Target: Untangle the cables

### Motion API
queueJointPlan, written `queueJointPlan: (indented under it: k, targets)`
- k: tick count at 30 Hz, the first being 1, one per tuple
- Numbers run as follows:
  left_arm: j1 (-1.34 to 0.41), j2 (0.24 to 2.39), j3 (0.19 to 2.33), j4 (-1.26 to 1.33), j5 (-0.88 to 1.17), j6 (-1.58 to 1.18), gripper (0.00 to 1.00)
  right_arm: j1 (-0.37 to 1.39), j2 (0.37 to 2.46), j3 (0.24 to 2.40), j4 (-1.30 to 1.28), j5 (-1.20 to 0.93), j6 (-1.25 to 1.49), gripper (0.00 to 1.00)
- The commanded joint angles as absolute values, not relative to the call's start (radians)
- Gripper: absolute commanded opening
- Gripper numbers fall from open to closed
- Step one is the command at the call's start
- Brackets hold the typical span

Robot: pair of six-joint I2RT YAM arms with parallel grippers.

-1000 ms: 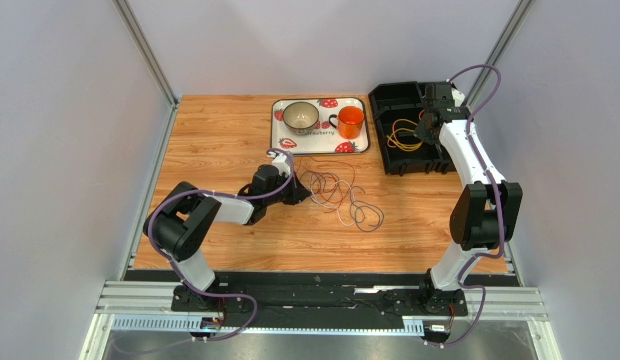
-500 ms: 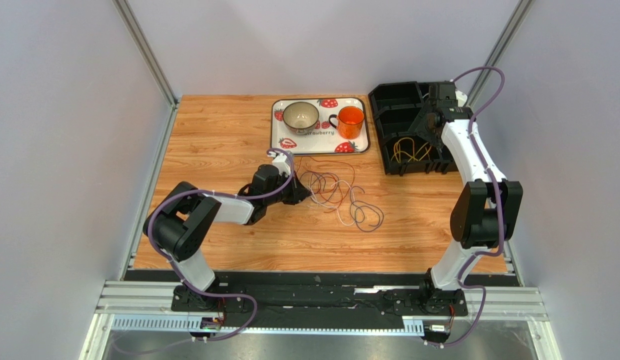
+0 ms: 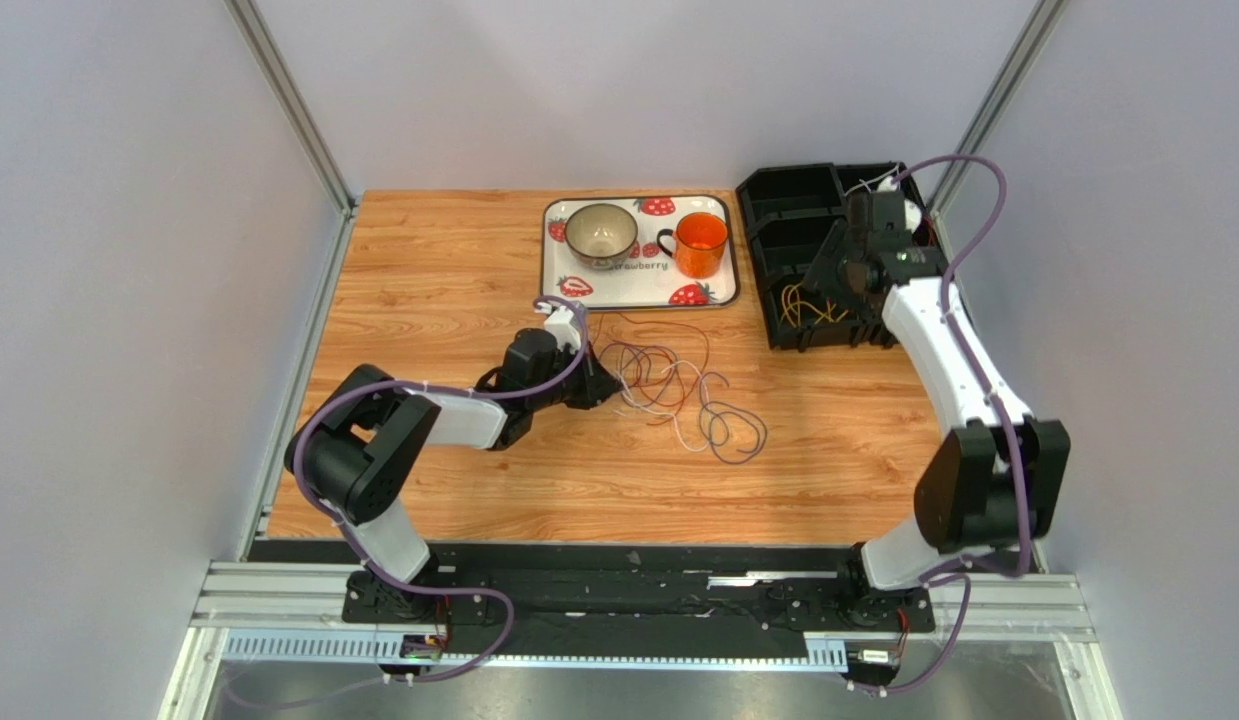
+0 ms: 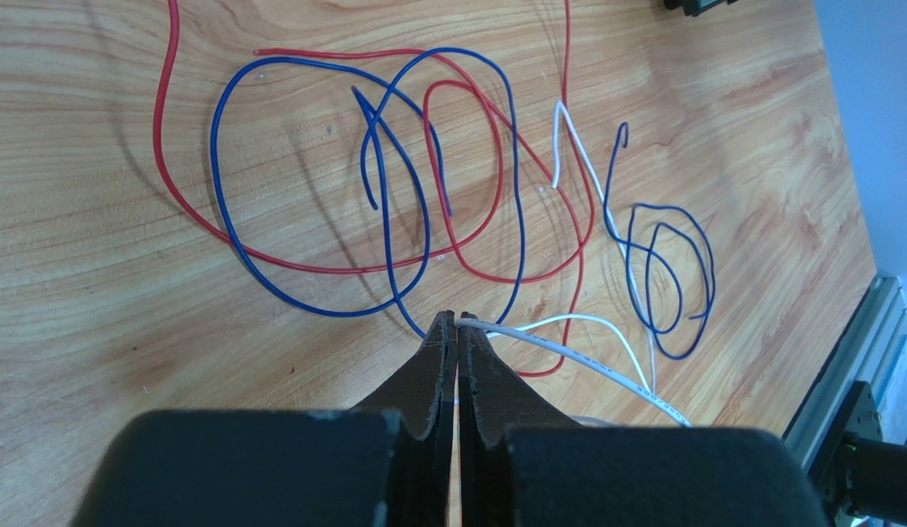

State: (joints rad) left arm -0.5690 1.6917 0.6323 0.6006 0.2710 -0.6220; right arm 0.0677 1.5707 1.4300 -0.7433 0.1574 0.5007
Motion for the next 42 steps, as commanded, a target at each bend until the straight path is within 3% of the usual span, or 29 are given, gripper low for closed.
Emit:
queueJointPlan:
  k: [1, 11, 17, 22, 30, 36, 42]
  targets:
    - [-0.580, 1.608, 0.617, 0.646, 0.259, -0.603, 0.00, 0.214, 1.399, 1.278, -0.664, 0.132, 0.506, 0.58]
    - [-0.591, 1.312, 0.724, 0.191, 0.181, -0.578, 0.00, 0.501, 1.183, 0.979, -0.568, 0.114, 0.578, 0.58]
    - [-0.595, 1.068, 0.917, -0.142, 0.115, -0.545, 0.00, 0.517, 1.092, 0.890, -0.589, 0.110, 0.580, 0.58]
    - [-0.595, 1.032, 1.185, -0.372, 0.104, -0.519, 0.00, 0.518, 1.029, 0.824, -0.583, 0.103, 0.578, 0.58]
    - [-0.614, 0.988, 1.482, -0.479, 0.057, -0.468, 0.00, 0.518, 1.051, 0.790, -0.565, 0.075, 0.566, 0.57]
    - [-0.615, 0.931, 1.272, -0.453, 0.021, -0.515, 0.00, 0.518, 1.051, 0.775, -0.546, 0.069, 0.571, 0.57]
    - [-0.615, 0.907, 0.835, -0.220, 0.078, -0.644, 0.00, 0.518, 1.046, 0.772, -0.568, 0.072, 0.560, 0.57]
